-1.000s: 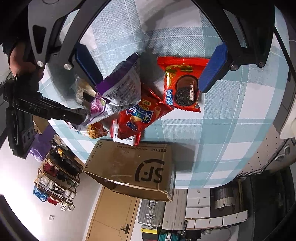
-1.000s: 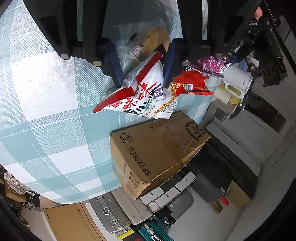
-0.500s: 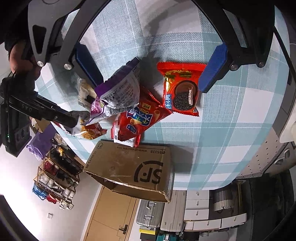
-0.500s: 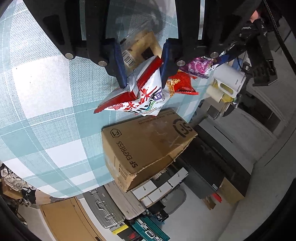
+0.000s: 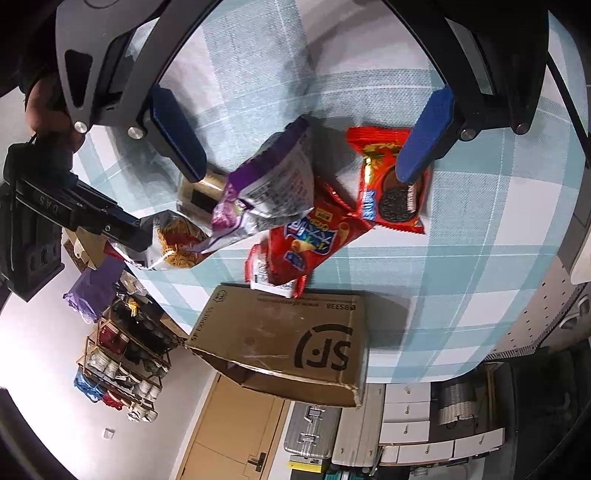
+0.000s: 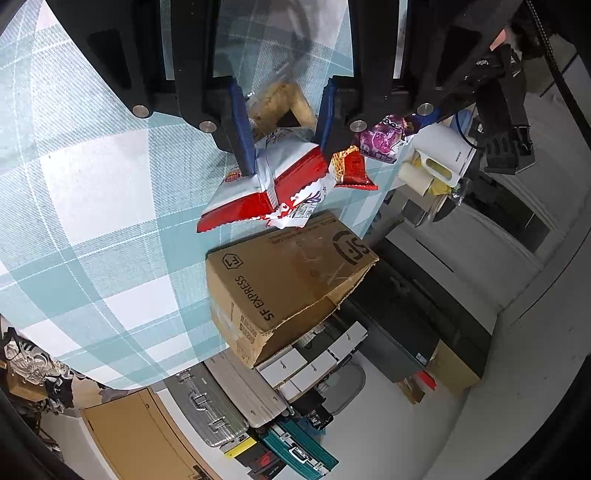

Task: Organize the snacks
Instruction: 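Grasp the white-and-red chip bag with the right tool, then grasp the silver-purple snack bag with the left tool and lift it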

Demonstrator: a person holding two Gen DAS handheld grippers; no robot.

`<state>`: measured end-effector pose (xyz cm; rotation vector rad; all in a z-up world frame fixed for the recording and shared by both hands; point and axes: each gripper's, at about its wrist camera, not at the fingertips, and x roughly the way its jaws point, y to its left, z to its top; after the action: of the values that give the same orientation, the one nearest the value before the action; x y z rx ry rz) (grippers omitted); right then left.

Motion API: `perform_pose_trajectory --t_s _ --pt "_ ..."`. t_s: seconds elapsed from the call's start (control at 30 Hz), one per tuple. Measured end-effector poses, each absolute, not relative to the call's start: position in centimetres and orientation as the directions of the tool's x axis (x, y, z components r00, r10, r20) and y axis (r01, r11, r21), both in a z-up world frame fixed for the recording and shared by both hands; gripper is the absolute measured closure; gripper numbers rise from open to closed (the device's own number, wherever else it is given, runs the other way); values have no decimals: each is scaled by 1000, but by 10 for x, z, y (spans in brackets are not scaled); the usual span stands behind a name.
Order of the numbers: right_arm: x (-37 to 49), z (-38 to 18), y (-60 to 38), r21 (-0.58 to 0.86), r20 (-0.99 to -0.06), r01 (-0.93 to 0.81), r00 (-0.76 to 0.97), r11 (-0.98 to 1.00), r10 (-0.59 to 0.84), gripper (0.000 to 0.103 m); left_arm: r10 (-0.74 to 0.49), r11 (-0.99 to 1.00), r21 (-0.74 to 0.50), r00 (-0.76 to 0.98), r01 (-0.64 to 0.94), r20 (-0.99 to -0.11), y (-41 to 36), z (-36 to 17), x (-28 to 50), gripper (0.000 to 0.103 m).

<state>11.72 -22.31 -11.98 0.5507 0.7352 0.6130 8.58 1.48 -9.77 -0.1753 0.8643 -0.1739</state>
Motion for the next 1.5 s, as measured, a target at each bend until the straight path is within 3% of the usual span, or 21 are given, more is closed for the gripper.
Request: perform_pose_trajectory --t_s 0.4,0.6,0.73,0.83,0.97,1.5 --pt "107 -117 -234 661 -413 -328 592 675 692 72 -285 957 -255 628 141 -724 1 -99 101 3" --pt "103 -117 -241 673 -404 -317 600 669 691 72 -320 946 -273 627 174 -710 -4 -100 103 22" --pt "102 -117 -243 671 -403 -315 605 672 687 72 -331 943 -278 609 184 -721 -7 -105 104 47" --pt "100 -117 -245 670 -404 -314 606 673 685 72 -355 934 -301 594 192 -722 -7 -108 102 60" --pt "100 -117 -245 671 -403 -315 606 672 686 72 -369 929 -304 587 211 -720 -11 -109 95 70" --pt "85 -101 -244 664 -372 -350 612 661 698 72 -380 925 -297 593 238 -710 -13 -95 81 71"
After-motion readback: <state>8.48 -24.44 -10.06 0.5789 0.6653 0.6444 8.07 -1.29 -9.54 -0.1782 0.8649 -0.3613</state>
